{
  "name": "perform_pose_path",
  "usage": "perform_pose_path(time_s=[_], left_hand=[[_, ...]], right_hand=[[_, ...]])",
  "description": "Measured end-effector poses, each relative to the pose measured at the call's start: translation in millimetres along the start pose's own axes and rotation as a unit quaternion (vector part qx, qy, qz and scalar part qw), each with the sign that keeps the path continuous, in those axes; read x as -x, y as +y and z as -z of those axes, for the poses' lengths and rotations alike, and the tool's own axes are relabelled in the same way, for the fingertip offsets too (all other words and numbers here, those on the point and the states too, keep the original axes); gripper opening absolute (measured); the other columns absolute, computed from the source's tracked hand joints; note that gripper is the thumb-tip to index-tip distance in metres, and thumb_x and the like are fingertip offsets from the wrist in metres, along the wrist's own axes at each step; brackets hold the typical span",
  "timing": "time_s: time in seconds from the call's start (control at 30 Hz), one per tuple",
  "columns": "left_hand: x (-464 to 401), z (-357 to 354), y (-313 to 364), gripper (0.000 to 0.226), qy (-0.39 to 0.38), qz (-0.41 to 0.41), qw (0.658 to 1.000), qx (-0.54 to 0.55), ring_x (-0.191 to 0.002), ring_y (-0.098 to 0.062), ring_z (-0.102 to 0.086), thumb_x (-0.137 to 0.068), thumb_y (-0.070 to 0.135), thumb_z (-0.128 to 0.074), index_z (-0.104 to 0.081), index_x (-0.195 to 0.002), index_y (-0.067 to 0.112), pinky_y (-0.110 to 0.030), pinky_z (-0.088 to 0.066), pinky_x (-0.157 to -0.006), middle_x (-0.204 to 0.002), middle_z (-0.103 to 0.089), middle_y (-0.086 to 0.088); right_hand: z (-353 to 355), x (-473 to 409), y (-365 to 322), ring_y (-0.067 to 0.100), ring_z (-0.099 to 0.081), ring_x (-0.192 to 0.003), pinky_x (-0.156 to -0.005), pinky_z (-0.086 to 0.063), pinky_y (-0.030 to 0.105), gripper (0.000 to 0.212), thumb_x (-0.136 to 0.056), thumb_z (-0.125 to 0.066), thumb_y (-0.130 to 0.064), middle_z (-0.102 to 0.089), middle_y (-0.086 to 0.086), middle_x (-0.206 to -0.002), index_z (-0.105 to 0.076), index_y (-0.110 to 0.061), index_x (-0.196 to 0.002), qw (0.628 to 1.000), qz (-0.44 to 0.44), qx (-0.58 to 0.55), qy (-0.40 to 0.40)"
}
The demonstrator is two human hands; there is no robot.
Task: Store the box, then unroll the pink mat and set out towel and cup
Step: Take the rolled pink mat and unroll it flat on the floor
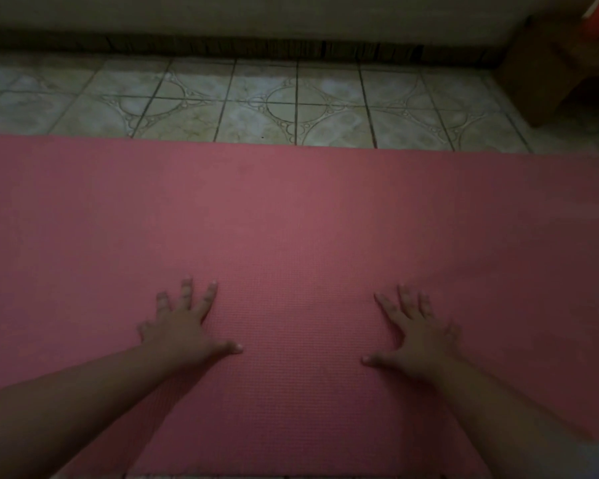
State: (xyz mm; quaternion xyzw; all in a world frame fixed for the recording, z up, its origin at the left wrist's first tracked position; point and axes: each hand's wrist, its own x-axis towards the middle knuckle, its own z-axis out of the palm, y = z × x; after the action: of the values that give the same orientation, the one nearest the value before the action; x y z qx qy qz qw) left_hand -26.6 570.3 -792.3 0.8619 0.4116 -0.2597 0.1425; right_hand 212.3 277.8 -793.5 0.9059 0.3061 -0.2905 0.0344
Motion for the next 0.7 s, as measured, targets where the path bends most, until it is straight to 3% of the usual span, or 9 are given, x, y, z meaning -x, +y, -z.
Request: perform_pose_path(time_s=[0.13, 0.37, 0.53, 0.7], left_hand=[[-2.2, 0.2, 1.4, 0.128, -0.005, -0.001, 1.0, 0.006, -0.144, -0.038, 0.014, -0.034, 0.098, -0.043, 0.023, -0.135, 0.055, -0.067, -0.02, -0.106, -0.155, 0.028, 0.009], [0.0, -0.8, 2.5, 0.126, -0.004, 0.003, 1.0, 0.004, -0.143, -0.038, 0.016, -0.039, 0.097, -0.044, 0.026, -0.134, 0.054, -0.066, -0.019, -0.107, -0.154, 0.03, 0.008], [3.4, -3.1, 10.3, 0.129, 0.007, 0.009, 1.0, 0.008, -0.142, -0.04, 0.018, -0.028, 0.102, -0.029, 0.029, -0.132, 0.053, -0.069, -0.014, -0.106, -0.151, 0.035, 0.007], [0.9, 0.4, 17.1, 0.13, 0.011, 0.013, 1.0, 0.0, -0.142, -0.042, 0.016, -0.024, 0.102, -0.025, 0.027, -0.133, 0.054, -0.07, -0.018, -0.104, -0.152, 0.034, 0.008]], right_hand=[[5.3, -0.9, -0.4, 0.018, 0.025, -0.144, -0.106, -0.003, 0.072, 0.119, -0.034, -0.043, -0.098, 0.04, -0.021, -0.146, 0.031, -0.067, -0.122, 1.0, -0.005, -0.004, -0.016], [9.8, 2.6, -2.9, 0.021, 0.022, -0.146, -0.108, -0.006, 0.072, 0.12, -0.046, -0.053, -0.091, 0.036, -0.019, -0.148, 0.027, -0.058, -0.129, 1.0, -0.009, -0.002, -0.021], [-3.5, 9.5, -27.2, 0.024, 0.021, -0.146, -0.107, -0.006, 0.072, 0.117, -0.049, -0.042, -0.095, 0.034, -0.009, -0.154, 0.015, -0.054, -0.142, 0.999, -0.028, -0.021, -0.003], [-0.7, 6.3, -29.7, 0.024, 0.023, -0.146, -0.106, -0.006, 0.074, 0.115, -0.054, -0.051, -0.089, 0.034, -0.009, -0.154, 0.013, -0.055, -0.142, 0.999, -0.025, -0.018, -0.011]])
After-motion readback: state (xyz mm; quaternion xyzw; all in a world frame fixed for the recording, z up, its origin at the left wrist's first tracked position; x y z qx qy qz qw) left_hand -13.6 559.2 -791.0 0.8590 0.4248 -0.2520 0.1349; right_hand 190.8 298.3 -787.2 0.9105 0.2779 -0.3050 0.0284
